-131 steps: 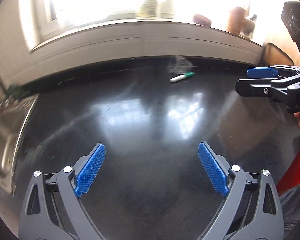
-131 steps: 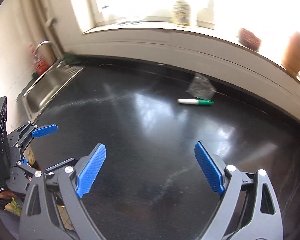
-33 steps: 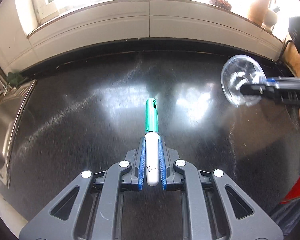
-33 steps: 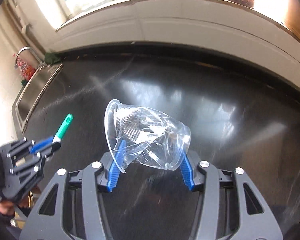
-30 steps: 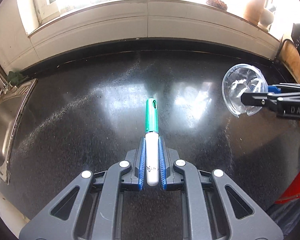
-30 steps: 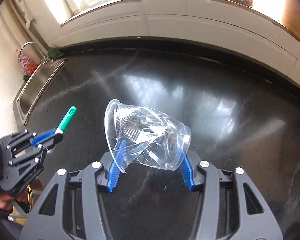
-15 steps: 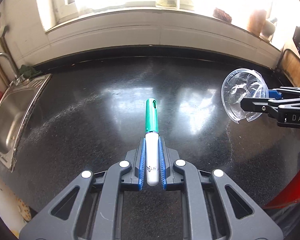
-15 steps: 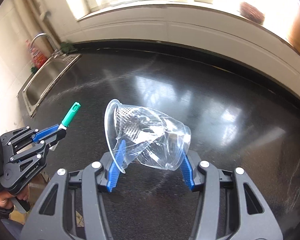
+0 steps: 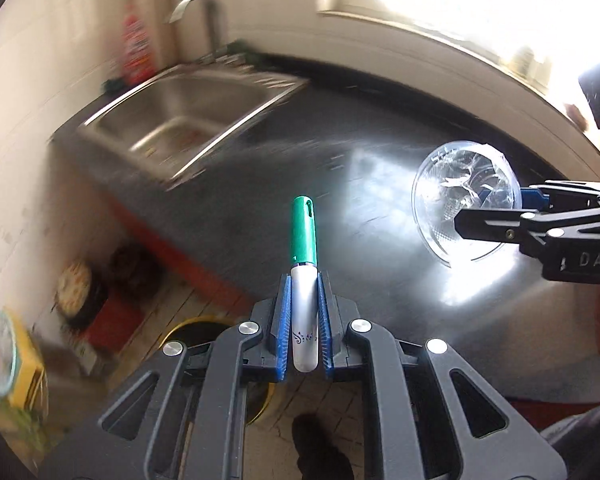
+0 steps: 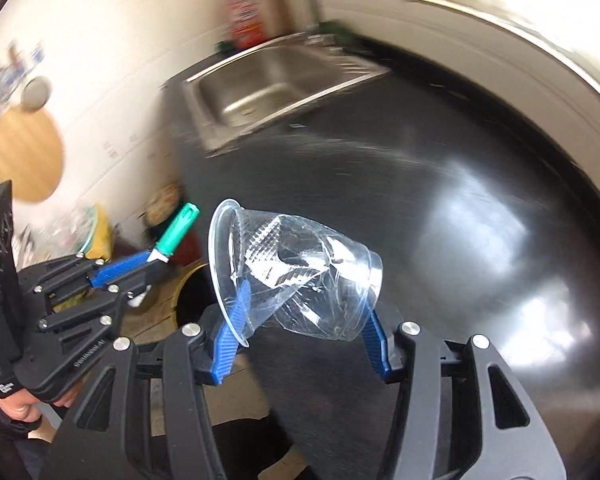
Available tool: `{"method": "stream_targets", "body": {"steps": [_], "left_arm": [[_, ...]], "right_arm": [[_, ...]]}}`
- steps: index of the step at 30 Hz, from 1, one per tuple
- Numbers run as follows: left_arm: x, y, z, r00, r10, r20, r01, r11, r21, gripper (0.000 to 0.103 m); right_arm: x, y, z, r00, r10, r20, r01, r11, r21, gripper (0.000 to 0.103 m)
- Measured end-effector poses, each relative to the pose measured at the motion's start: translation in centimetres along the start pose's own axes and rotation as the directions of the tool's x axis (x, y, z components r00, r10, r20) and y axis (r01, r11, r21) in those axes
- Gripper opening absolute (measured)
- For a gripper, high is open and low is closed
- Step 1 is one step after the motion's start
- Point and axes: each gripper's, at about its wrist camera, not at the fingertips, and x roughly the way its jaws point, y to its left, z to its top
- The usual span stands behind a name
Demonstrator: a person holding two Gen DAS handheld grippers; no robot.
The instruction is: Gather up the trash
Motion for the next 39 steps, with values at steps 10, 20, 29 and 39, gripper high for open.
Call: {"method": "stream_targets", "body": {"steps": [10, 20, 29, 39], "left_arm": [[-0.2, 13.3, -7.5, 0.988, 0.113, -0.107, -0.139, 0.950, -0.279, 0.012], [4.6, 18.5, -11.4, 0.987, 0.054, -0.152, -0.104, 0.934, -0.343, 0.012], [7.1, 20.5, -12.3, 0.987, 0.008, -0.160, -0.065, 0.934, -0.351, 0.066], [6.3, 19.7, -11.7, 0.988, 0.041, -0.151, -0.085, 0.951, -0.296, 0.090]], "right_arm": [[9.2, 15.2, 2.3, 0.981, 0.124, -0.147, -0.154, 0.965, -0.214, 0.053], [17.8, 20.1, 1.0, 0.960, 0.056, -0.276, -0.123, 0.965, -0.230, 0.055], [21.2, 20.5, 1.1, 0.948, 0.026, -0.316, -0.099, 0.971, -0.217, 0.074], [17.6, 18.7, 1.0, 0.959, 0.013, -0.285, -0.074, 0.976, -0.205, 0.090]]}}
